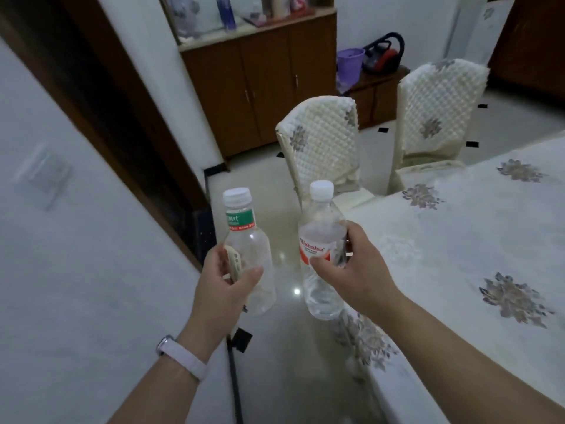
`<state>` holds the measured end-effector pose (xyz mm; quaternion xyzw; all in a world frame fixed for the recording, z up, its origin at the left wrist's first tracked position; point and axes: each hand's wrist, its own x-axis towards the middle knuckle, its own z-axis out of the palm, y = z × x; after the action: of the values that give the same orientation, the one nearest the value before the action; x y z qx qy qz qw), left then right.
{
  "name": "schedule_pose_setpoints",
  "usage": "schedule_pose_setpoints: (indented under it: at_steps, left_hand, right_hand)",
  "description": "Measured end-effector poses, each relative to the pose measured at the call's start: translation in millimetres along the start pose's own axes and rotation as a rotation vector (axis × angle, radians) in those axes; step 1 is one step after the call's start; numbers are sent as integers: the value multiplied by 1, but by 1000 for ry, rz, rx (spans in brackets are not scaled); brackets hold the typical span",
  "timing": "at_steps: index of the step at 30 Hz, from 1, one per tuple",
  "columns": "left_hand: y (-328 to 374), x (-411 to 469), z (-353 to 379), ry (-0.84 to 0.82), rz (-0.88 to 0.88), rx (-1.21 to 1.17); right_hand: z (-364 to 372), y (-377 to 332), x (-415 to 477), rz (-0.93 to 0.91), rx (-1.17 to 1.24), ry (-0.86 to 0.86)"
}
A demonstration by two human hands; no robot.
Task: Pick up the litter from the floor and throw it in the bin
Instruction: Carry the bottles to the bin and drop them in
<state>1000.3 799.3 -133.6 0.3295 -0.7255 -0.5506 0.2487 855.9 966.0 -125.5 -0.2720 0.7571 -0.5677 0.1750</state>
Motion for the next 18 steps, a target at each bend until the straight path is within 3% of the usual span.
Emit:
schedule_pose_setpoints:
  at_steps: [10, 18]
  left_hand:
    - [-11, 143, -42, 79, 5, -39]
    - [-28, 306, -65, -21, 115, -148]
  right_hand:
    - [56, -13, 159, -11, -72, -88]
    - [123, -34, 279, -2, -132, 4]
